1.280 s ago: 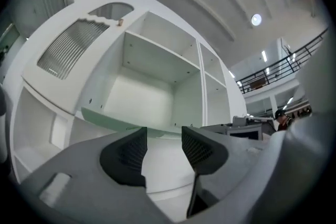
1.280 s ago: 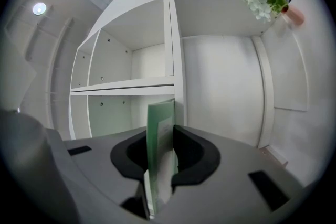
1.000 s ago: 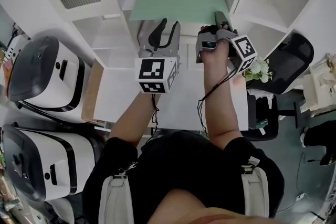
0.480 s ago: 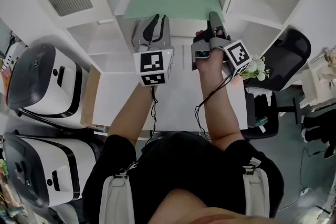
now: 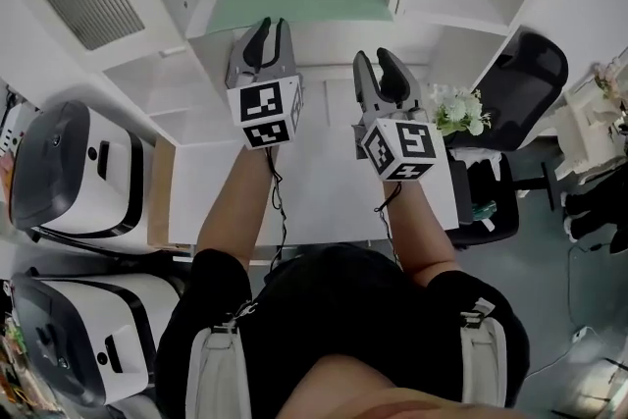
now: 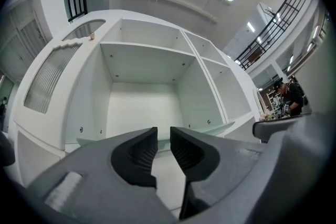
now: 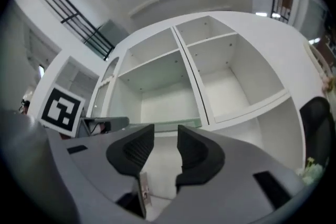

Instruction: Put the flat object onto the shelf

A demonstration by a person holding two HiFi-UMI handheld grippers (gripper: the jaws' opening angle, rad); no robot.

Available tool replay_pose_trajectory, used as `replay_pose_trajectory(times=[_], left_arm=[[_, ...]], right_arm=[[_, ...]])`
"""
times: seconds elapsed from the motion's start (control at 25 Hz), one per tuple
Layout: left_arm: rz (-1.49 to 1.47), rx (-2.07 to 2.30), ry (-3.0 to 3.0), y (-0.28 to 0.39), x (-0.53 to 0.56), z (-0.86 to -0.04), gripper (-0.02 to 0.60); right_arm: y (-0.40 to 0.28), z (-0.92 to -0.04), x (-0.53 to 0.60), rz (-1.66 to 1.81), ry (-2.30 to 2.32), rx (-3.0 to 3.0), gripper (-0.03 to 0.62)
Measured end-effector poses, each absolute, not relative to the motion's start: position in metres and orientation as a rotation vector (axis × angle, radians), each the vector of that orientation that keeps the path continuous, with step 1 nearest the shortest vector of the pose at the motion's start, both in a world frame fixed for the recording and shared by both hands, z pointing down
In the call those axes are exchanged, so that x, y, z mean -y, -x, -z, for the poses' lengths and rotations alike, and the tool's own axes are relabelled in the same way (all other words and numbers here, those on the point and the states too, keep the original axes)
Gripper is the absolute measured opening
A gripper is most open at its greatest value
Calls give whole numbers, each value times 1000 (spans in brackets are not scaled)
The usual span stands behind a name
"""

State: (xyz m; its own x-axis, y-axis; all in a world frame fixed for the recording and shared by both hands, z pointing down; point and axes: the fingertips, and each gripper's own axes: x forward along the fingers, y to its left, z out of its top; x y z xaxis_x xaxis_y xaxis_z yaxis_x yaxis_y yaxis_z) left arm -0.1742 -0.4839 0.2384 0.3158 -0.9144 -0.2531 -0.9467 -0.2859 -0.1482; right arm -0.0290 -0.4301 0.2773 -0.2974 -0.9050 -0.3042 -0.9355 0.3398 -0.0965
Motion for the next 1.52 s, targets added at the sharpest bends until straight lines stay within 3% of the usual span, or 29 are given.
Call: replay_pose_trajectory(times=[0.24, 0.64, 1.52], left_arm=[[-144, -1696, 2337, 173, 485, -242, 64], [-107, -1727, 2419, 171, 438, -292, 54], [-43, -1757, 2516, 154, 395, -345, 20]], right_arm=[[31, -289, 409, -372, 1771, -2339, 50], [37, -302, 401, -271, 1691, -2358, 2], [45, -324, 381, -198, 1613, -2411, -2]])
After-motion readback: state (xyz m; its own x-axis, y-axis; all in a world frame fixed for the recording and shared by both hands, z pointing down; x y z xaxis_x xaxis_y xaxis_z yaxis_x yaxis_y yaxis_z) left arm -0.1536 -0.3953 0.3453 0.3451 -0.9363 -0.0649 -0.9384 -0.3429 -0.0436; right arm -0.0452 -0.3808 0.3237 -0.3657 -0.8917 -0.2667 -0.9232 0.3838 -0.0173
